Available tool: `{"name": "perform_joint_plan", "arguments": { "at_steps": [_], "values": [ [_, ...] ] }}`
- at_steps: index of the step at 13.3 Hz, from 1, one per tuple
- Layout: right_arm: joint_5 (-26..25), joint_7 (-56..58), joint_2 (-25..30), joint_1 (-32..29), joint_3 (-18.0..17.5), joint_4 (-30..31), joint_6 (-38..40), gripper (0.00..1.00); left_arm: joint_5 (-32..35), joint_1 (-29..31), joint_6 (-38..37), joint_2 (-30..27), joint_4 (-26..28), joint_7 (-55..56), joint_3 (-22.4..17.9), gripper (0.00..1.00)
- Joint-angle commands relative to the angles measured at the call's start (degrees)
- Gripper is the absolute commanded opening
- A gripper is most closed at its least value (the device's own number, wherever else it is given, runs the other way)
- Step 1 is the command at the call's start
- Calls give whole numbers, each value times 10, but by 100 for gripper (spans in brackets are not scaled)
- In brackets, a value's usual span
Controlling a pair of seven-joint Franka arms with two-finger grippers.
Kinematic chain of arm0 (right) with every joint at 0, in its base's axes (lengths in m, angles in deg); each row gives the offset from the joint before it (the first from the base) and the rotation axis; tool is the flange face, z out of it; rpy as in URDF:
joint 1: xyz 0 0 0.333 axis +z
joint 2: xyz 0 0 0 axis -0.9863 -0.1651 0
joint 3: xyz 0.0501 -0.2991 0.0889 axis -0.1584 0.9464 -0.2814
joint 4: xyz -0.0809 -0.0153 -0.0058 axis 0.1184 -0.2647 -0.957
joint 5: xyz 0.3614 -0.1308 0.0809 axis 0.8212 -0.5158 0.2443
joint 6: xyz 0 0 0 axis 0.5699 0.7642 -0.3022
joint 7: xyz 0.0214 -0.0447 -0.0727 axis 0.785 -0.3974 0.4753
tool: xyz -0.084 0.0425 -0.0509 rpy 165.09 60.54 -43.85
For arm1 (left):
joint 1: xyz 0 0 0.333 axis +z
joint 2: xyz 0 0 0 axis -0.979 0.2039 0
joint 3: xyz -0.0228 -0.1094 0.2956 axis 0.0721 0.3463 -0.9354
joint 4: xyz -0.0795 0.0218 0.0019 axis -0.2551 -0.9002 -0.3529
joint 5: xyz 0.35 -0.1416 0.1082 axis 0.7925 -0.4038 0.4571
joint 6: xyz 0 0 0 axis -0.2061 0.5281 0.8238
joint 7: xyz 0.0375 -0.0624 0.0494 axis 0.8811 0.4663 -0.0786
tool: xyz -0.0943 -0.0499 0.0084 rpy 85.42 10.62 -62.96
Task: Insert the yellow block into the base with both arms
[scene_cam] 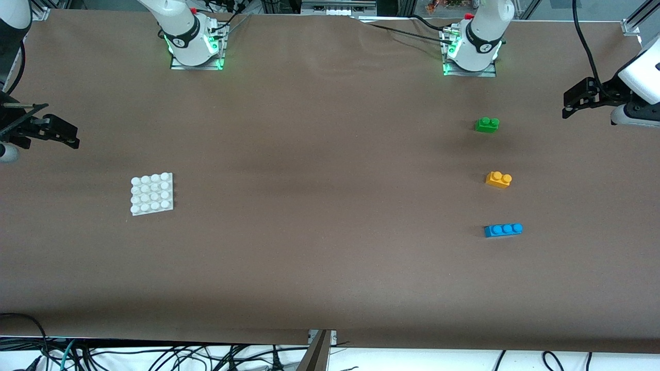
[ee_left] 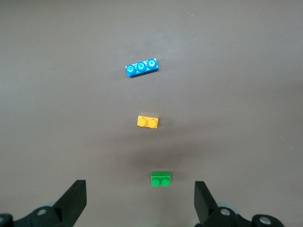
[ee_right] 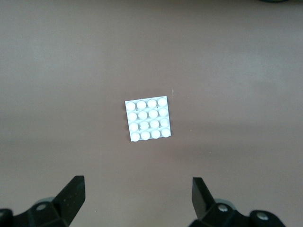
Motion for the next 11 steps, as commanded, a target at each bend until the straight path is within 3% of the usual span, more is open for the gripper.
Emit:
{"name": "perform_joint_plan", "arguments": {
  "at_steps": [1, 6, 11],
  "values": [
    [7, -1, -8, -7, -7, -5, 6, 100, -3, 0, -10, 8, -18, 6, 1, 100],
    [4, 0, -12, -7, -8, -4, 7, 100, -3, 0, -10, 8, -18, 6, 1, 100],
    [0, 0, -53, -8, -7, -4, -1, 100, -3, 0, -10, 8, -18, 7, 1, 100]
  ]
}}
